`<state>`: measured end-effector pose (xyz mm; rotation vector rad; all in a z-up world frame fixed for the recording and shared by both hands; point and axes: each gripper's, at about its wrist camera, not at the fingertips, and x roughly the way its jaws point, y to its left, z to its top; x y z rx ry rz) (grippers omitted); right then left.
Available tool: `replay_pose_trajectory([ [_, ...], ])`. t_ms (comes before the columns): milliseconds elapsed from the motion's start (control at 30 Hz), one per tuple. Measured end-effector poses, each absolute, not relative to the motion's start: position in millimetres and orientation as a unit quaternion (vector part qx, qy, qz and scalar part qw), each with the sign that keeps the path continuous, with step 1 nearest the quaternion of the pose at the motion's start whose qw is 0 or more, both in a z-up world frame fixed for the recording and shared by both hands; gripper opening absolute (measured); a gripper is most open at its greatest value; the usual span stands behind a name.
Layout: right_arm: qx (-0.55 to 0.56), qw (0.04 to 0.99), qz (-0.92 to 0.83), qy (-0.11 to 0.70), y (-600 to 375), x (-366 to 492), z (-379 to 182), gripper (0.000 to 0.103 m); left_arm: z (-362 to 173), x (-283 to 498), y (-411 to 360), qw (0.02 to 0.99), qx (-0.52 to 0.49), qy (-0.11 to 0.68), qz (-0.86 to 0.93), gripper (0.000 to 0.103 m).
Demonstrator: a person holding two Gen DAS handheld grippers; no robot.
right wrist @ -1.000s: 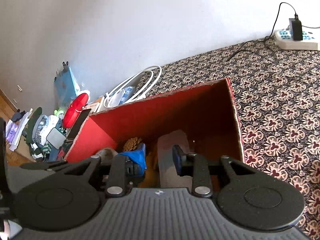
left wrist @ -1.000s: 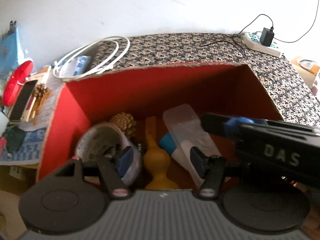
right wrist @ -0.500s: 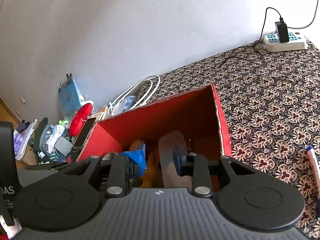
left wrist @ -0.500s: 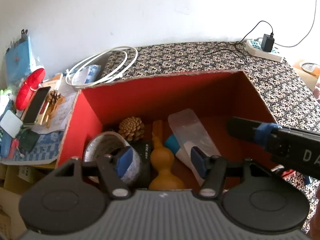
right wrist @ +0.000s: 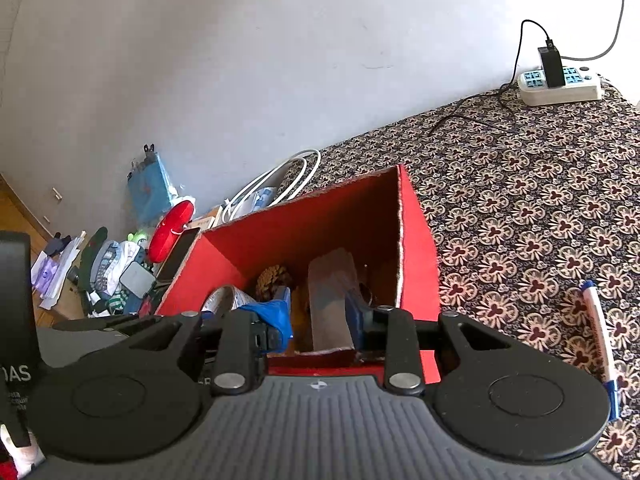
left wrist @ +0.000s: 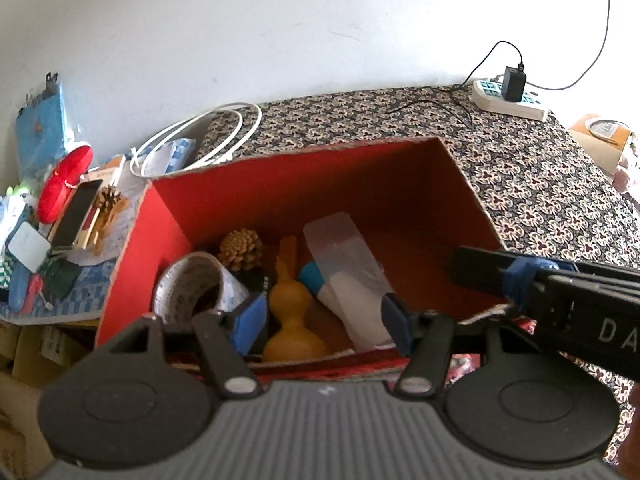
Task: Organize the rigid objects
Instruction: 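Withdraw the right gripper from the red box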
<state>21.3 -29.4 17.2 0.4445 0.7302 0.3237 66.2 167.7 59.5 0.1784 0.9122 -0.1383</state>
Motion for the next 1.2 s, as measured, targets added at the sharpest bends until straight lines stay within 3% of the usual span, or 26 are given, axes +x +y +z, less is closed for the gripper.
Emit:
replay_pose_trajectory([
  [767, 0.184, 0.894, 0.188, 0.364, -39.4, -4.8, 23.8, 0.013, 67.1, 28.3, 157.6, 0.892, 0.078, 0.445, -0.016, 0.065],
  [1200, 0.173, 0.884, 0.159, 0.404, -37.8, -16.6, 4.0, 0.013, 45.3, 16.7, 156.8, 0.873, 0.089, 0.479, -0.002, 0.066],
])
